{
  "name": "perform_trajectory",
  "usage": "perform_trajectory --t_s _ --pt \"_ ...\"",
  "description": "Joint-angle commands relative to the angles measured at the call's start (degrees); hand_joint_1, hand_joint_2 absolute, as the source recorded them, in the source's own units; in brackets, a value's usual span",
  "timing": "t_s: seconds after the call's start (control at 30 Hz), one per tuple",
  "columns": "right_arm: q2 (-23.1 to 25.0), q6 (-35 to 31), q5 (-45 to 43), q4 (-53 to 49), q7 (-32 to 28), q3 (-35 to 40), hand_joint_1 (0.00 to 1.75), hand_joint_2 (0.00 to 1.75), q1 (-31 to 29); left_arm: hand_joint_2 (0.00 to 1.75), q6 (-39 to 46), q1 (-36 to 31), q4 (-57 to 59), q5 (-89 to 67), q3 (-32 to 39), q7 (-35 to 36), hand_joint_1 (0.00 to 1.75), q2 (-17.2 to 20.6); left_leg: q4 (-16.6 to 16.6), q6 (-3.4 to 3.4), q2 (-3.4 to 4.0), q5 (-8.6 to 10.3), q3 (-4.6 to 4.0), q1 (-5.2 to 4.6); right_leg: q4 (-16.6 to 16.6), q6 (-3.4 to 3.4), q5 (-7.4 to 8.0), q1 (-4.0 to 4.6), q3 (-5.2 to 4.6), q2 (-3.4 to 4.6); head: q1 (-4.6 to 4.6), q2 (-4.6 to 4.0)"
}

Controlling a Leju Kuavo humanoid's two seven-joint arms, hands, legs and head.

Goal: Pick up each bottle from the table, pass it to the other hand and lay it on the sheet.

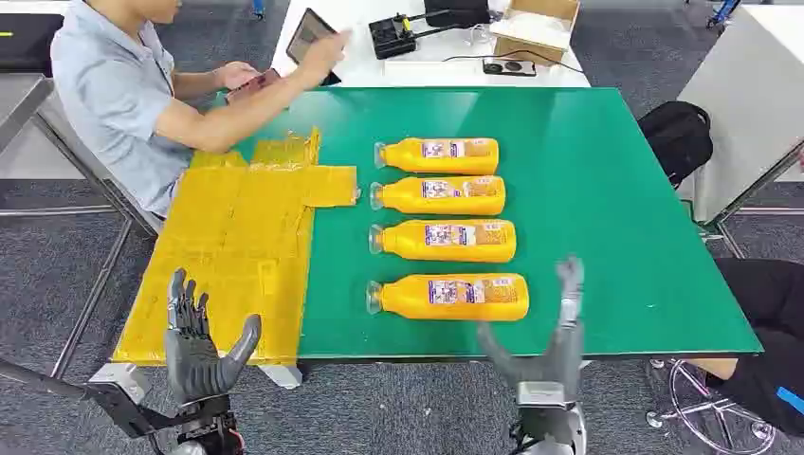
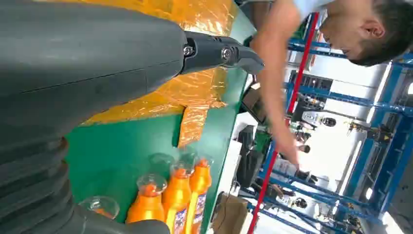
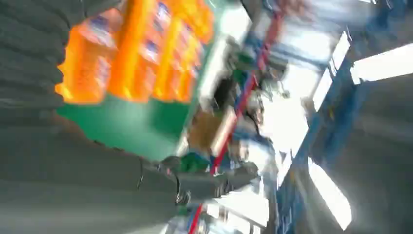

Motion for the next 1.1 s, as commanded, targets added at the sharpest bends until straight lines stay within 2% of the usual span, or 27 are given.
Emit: perform_trajectory --t_s 0.03,0.13,0.27,0.43,0.67,0.83,0.97,1.1 --pt "-0.3 0.6 9.2 12.3 2.1 -4.7 0.0 1.75 -5.4 1.75 -1.5 -2.3 4.1 0.2 -1.4 0.2 0.0 2.1 -0.1 0.08 0.07 -0.03 0.31 -0.01 -0.2 -0.15 -0.01 0.03 0.3 0.0 0.0 0.0" --pt "-0.3 0.7 9.3 12.3 2.4 -4.8 0.0 1.75 -5.6 1.75 -1.5 -2.5 4.4 0.2 -1.5 0.2 0.0 2.0 -0.1 0.05 0.03 0.0 0.16 -0.01 -0.1 -0.09 0.0 0.01 0.14 -0.02 0.0 0.0" --pt "-4.8 1.2 20.9 16.4 10.4 -1.5 0.0 1.75 -8.5 1.75 -2.0 -3.3 6.8 1.3 -1.6 0.5 0.0 2.2 -0.2 0.11 0.12 -0.08 0.44 0.0 -0.2 -0.2 -0.04 0.06 0.41 0.02 -0.02 0.0" --pt "-7.4 2.2 28.7 22.0 15.5 1.4 0.0 1.75 -13.7 1.75 -2.4 -4.2 8.6 1.7 -1.4 0.5 0.0 1.9 -0.2 0.13 0.21 -0.04 0.45 -0.02 -0.2 -0.18 0.04 0.03 0.4 0.12 -0.02 0.0" --pt "-7.7 1.7 30.2 21.9 16.5 2.1 0.0 1.75 -13.7 1.75 -2.6 -4.2 8.6 1.7 -1.6 0.7 0.0 1.9 -0.1 0.09 0.05 -0.01 0.27 -0.03 -0.1 -0.12 -0.01 0.01 0.24 -0.01 -0.02 0.0" --pt "-9.6 5.9 34.1 26.7 25.2 3.8 0.0 1.75 -18.7 1.75 -4.0 -4.3 8.8 3.2 -1.4 4.3 0.0 1.2 -0.1 0.12 0.17 -0.03 0.29 -0.04 -0.1 -0.12 0.02 0.01 0.25 0.1 0.0 0.0" --pt "-10.9 5.2 39.0 30.3 28.5 4.8 0.0 1.75 -21.8 1.75 -4.5 -3.9 7.7 2.0 -2.3 4.8 0.0 1.8 0.0 0.11 0.11 0.01 0.15 -0.02 -0.1 -0.08 0.05 0.01 0.14 0.06 0.0 0.0" --pt "-12.0 9.7 41.2 32.8 32.9 6.2 0.0 1.75 -23.7 1.75 -4.7 -3.9 7.6 1.6 -1.6 5.6 0.0 1.7 -0.1 0.16 0.18 -0.02 0.31 -0.04 -0.1 -0.15 0.04 0.02 0.29 0.09 0.0 0.0"
